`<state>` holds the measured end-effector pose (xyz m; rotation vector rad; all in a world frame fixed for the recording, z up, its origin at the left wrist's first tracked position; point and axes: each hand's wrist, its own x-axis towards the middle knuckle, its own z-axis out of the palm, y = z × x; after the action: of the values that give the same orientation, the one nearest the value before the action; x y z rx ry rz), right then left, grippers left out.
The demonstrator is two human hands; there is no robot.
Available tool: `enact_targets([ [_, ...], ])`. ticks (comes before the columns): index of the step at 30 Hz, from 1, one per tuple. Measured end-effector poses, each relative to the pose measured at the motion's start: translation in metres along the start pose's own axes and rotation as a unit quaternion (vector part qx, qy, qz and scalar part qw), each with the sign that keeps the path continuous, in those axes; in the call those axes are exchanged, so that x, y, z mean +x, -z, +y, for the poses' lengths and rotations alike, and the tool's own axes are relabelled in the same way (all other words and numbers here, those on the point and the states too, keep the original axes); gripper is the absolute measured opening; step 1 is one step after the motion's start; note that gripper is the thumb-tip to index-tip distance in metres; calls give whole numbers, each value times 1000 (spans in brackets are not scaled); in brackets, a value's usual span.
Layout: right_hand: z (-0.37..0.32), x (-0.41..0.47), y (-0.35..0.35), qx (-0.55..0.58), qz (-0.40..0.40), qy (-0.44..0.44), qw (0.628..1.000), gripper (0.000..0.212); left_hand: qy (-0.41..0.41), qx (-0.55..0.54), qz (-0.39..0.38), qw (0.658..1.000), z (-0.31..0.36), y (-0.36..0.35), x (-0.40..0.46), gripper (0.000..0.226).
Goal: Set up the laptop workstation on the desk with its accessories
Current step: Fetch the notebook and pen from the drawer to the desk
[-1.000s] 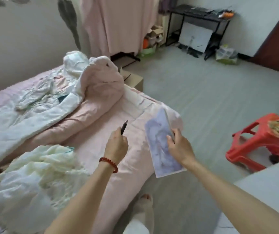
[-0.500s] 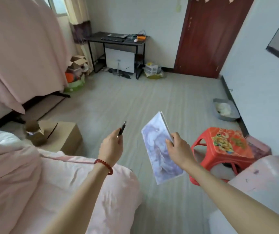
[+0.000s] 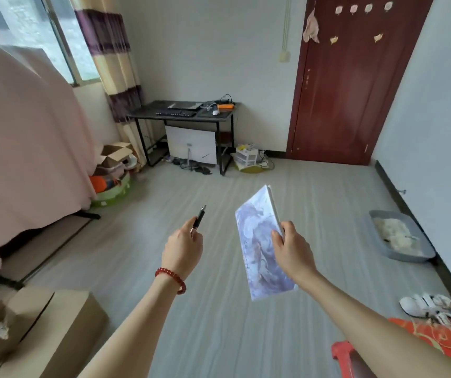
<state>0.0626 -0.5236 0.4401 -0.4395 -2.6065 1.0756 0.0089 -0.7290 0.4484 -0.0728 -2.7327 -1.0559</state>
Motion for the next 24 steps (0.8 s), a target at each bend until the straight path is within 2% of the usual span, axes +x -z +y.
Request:
enact_targets([
  [5,-35,141,-59,20,-35,35,999,14,10,10,41,999,-18,-9,130,30],
  [10,-76,295,-147,42,-54,70,995,13,15,23,66,997,-61,-26,298,27],
  [18,-141,509,-245,40,-56,56,996,15,41,3,56,998,-107,-38,540,28],
  [24,-173,683,-338,62,-56,44,995,23,46,-1,43,998,-152,-82,734,27],
])
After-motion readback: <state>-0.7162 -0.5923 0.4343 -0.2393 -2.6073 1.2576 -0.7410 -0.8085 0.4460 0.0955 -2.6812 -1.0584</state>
